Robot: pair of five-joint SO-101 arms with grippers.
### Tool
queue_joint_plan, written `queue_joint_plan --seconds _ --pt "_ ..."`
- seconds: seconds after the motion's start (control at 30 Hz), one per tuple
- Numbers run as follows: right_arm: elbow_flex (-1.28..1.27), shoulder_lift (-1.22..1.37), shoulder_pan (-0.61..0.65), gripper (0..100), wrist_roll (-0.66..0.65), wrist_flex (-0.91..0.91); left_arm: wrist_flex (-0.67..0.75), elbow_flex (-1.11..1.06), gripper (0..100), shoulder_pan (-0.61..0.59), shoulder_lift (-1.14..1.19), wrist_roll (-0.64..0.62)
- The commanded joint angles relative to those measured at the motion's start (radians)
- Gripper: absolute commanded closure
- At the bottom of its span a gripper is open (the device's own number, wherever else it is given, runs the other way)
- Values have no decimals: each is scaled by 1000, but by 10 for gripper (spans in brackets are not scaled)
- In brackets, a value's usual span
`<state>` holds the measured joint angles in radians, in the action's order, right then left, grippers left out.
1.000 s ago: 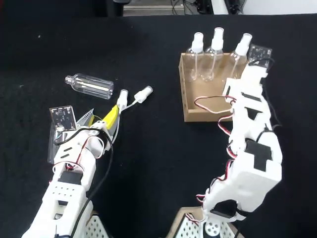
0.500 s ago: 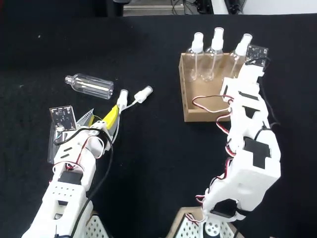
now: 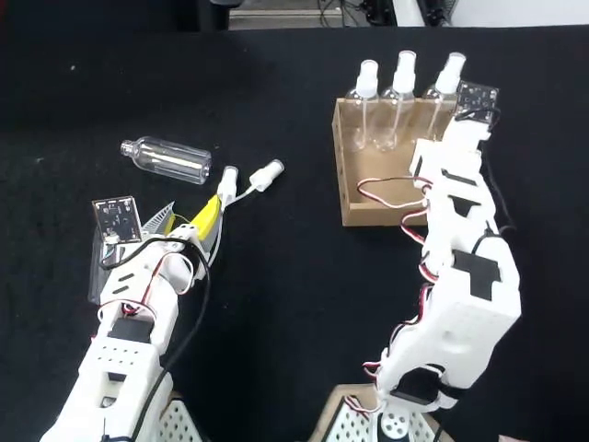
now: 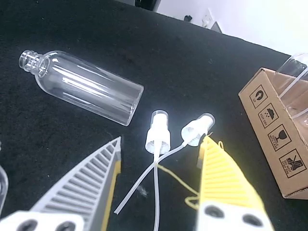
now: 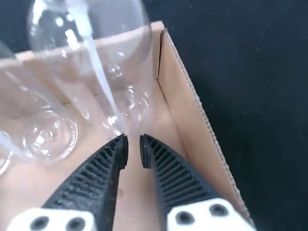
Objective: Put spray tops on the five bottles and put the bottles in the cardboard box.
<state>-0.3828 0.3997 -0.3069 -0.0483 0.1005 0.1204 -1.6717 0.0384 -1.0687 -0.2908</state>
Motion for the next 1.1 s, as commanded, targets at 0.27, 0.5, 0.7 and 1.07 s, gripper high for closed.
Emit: queue_joint_plan --seconds 0.27,0.5,0.7,1.07 --pt "65 -7 9 982 -6 -32 20 -21 747 -12 -17 -5" --pt "1 -120 -3 983 -5 28 20 -21 747 -12 -17 -5" --pt "-191 -326 -6 983 -6 21 20 -21 747 -12 -17 -5" --pt "-426 -558 -44 983 -8 -32 20 -21 747 -12 -17 -5"
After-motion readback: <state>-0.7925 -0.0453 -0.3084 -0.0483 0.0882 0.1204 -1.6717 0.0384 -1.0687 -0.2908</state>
